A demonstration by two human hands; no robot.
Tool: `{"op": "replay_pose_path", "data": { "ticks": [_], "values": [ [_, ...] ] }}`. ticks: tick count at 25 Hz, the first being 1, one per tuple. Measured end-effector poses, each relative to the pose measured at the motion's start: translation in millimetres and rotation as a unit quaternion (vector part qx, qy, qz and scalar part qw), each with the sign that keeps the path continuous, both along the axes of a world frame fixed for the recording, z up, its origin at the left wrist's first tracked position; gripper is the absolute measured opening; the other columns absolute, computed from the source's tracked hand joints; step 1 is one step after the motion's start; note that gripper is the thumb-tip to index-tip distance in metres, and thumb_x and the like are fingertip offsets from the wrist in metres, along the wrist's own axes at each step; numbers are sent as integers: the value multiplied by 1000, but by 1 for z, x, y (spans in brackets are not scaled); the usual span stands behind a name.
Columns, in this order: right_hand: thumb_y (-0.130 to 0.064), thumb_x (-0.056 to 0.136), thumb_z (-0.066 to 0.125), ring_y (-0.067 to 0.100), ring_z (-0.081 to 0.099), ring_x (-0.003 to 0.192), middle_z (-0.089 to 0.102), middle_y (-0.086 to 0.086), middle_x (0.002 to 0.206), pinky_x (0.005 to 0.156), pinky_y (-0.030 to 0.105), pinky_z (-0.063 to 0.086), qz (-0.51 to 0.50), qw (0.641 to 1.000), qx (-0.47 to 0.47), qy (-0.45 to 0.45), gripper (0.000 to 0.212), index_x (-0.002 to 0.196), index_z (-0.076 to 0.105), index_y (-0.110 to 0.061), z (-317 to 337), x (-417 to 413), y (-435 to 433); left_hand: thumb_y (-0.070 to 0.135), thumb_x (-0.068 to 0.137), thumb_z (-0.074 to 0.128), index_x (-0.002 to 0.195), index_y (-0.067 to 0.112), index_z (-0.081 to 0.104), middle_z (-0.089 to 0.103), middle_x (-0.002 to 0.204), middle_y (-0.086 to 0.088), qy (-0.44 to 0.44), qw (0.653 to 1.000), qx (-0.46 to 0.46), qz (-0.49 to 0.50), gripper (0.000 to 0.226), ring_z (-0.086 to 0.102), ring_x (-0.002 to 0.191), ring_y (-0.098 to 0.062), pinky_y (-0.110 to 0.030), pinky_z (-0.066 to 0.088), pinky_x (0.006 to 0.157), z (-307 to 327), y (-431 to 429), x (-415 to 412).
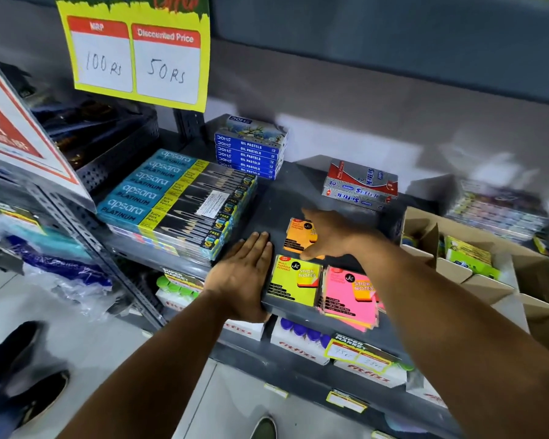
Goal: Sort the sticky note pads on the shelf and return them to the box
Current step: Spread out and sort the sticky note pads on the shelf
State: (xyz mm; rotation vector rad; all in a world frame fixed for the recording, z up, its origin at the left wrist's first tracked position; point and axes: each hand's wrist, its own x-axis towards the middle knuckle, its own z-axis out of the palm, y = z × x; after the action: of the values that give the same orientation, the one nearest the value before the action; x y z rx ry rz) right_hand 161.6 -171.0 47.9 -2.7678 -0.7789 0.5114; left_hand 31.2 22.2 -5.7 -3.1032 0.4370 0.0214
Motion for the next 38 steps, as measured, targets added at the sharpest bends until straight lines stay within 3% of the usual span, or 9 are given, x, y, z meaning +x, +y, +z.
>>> {"op": "replay_pose_path", "data": {
  "ticks": [4, 6, 9, 15, 18, 22, 25, 30, 38],
  "values": [
    [-37, 73, 80, 21, 49, 123, 46, 7, 145, 94, 28, 41, -4, 994, 112, 10, 95, 148, 23, -22, 32, -31, -24, 81, 52, 44, 148, 6, -14, -23, 156, -10, 8, 1000, 1, 0, 135, -26, 141, -19, -34, -16, 112, 1, 1, 1],
    [-50, 67, 79, 15, 52, 116, 51, 2, 141, 87, 23, 42, 37, 998, 48, 32, 96, 145, 28, -28, 44, -60, -47, 81, 54, 51, 148, 5, -11, -18, 158, -12, 7, 1000, 1, -3, 136, -20, 144, -22, -34, -16, 112, 2, 1, 0],
    [-64, 53, 79, 22, 49, 121, 50, 1, 140, 93, 38, 46, 81, 989, -118, -25, 114, 145, 22, -29, 45, -98, -72, 82, 58, 56, 148, 4, -11, -18, 158, -13, 11, 1000, 7, -5, 136, -16, 145, -25, -34, -14, 113, 3, 0, -2],
    [-53, 58, 80, 26, 53, 111, 57, 3, 127, 84, 38, 46, 67, 982, -148, -99, 107, 143, 21, -26, 41, -109, -71, 85, 54, 55, 147, 3, -11, -16, 160, -13, 12, 1000, 24, 4, 140, -15, 145, -24, -34, -14, 113, 5, -3, -3],
    [-47, 57, 80, 25, 54, 110, 55, 5, 132, 84, 38, 48, 40, 992, -95, -68, 106, 142, 19, -29, 53, -99, -72, 83, 54, 53, 147, 5, -14, -20, 158, -11, 12, 1000, 21, 5, 139, -18, 145, -23, -33, -16, 113, 3, -3, -3],
    [-38, 60, 81, 28, 52, 111, 50, 9, 138, 86, 35, 47, -2, 986, -102, -132, 107, 146, 18, -22, 74, -57, -67, 83, 53, 45, 145, 9, -22, -32, 153, -5, 11, 1000, 12, 9, 136, -31, 139, -17, -33, -18, 113, -1, -1, 0],
    [-25, 61, 84, 32, 48, 122, 45, 11, 144, 94, 39, 45, -28, 984, -142, -102, 105, 145, 22, -19, 69, -37, -60, 81, 58, 42, 143, 8, -25, -33, 153, -7, 13, 1000, 13, -2, 130, -35, 136, -17, -34, -18, 112, -4, 1, 3],
    [-24, 56, 89, 28, 57, 101, 59, 9, 124, 77, 36, 49, -25, 980, -187, -67, 89, 130, 40, -19, 51, -26, -56, 78, 60, 44, 145, 7, -22, -31, 153, -9, 8, 1000, 12, -5, 129, -30, 140, -19, -34, -18, 112, -5, 1, 2],
    [-23, 55, 91, 30, 57, 108, 57, 10, 130, 77, 35, 49, -17, 980, -192, -52, 102, 138, 31, -17, 32, -19, -57, 78, 60, 44, 144, 8, -24, -32, 152, -9, 11, 1000, 14, -5, 129, -30, 140, -21, -36, -18, 112, -7, 2, 3]
  ]
}}
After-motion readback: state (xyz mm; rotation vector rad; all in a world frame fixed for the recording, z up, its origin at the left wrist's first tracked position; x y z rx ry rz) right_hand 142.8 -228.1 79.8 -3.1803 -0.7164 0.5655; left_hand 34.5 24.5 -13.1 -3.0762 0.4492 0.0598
